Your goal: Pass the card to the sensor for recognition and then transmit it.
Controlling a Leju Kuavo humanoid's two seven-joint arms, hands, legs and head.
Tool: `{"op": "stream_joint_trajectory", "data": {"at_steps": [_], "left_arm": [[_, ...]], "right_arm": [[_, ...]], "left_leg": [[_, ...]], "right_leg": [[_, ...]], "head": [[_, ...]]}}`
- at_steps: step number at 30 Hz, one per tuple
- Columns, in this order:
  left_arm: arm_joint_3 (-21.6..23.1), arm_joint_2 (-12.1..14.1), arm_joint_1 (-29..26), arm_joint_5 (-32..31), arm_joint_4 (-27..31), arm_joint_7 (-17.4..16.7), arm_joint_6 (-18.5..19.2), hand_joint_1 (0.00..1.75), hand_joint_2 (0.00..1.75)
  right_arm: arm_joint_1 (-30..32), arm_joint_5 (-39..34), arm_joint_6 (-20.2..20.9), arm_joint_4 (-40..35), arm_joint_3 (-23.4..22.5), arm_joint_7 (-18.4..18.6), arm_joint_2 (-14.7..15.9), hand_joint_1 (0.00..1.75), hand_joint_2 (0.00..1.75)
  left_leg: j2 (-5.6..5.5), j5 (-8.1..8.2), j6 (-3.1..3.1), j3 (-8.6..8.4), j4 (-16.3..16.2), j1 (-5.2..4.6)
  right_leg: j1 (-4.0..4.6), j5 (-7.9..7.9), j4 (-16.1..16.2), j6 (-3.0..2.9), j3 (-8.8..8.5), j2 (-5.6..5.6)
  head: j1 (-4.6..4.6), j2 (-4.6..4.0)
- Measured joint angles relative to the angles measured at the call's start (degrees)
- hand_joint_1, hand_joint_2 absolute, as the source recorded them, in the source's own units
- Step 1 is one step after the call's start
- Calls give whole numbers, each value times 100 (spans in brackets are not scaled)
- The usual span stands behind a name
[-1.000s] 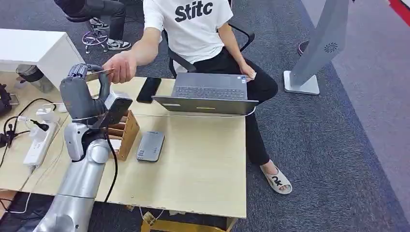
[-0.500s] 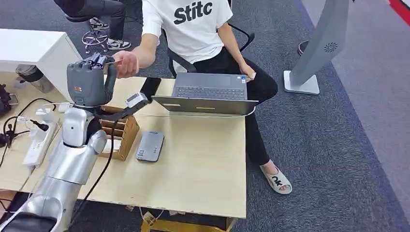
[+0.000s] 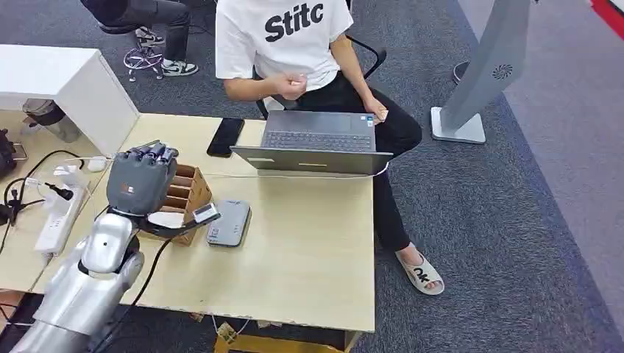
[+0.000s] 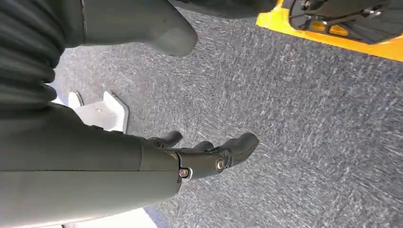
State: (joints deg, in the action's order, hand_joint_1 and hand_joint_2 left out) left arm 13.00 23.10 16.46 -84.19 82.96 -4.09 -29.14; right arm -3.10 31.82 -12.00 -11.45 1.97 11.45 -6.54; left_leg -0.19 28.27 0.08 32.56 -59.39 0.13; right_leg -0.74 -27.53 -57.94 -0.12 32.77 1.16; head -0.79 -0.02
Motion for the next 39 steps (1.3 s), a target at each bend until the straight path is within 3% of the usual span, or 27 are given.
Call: {"op": "stream_joint_trajectory", "data": {"at_steps": [6, 12, 28, 30, 39], "left_arm": [[263, 148, -809, -9, 372, -138, 455, 175, 175], [527, 144, -860, 35, 355, -87, 514, 175, 175], [945, -127, -94, 36, -636, -13, 422, 175, 175], [945, -250, 60, 391, -903, 129, 453, 175, 175], [982, -674, 511, 536, -1803, 234, 337, 175, 175]], "right_arm": [[32, 2, -15, 11, -33, -13, -17, 0, 175], [36, 48, -2, 11, -44, -33, -37, 0, 175], [23, 192, 74, 13, -46, 31, -46, 0, 175], [16, 208, 85, 13, -46, 37, -46, 0, 175], [0, 337, 125, 13, -46, 72, -46, 0, 175]], "left_leg": [[-2, 0, 0, 5, 0, -1], [-1, -1, 0, 4, -1, 0], [-2, -6, -2, 4, -1, 0], [-4, -6, -1, 4, -2, 0], [-3, -8, 0, 5, -3, 0]], "right_leg": [[0, 0, 2, 0, 8, -2], [0, 3, 2, -1, 7, -4], [0, 6, 1, -3, 8, -5], [0, 7, 1, -2, 7, -7], [0, 10, 1, -3, 8, -7]], "head": [[-2, -2], [-2, 0], [-2, -2], [-2, 0], [-2, 0]]}}
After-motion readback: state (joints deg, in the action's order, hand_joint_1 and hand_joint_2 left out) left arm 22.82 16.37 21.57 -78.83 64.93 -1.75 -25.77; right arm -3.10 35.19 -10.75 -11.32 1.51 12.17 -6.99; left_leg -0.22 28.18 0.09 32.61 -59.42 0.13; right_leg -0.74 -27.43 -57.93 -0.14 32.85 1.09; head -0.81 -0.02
